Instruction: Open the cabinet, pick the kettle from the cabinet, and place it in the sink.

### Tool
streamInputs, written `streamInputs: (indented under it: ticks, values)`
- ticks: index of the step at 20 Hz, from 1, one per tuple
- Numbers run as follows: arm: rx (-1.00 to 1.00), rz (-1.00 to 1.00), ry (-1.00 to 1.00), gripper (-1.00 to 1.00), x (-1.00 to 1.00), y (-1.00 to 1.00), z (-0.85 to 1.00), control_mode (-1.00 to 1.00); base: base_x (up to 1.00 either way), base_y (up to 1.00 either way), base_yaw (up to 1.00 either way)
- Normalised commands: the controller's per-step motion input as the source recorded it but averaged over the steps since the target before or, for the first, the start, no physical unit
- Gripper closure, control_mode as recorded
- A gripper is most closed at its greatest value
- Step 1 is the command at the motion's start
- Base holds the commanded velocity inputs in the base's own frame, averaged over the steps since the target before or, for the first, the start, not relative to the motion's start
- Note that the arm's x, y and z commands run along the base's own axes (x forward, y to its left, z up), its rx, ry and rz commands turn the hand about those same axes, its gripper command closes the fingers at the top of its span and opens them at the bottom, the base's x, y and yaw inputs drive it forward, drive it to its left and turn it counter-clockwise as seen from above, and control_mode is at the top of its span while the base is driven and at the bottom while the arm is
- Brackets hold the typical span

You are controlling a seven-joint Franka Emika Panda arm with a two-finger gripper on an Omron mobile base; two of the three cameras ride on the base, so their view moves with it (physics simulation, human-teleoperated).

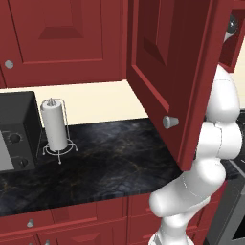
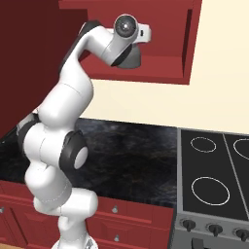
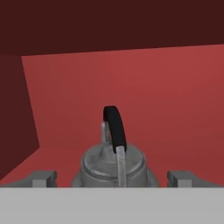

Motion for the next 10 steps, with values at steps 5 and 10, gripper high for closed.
streamInputs:
  ticks: [5,10]
  values:
    - [0.04,0.01,0.0,-1.0,0.13,-0.05,-0.08,-1.0,0.0,0.0,0.0]
    - [0.03,0.01,0.0,-1.0,0.17,-0.02,-0.06,-1.0,0.0,0.0,0.0]
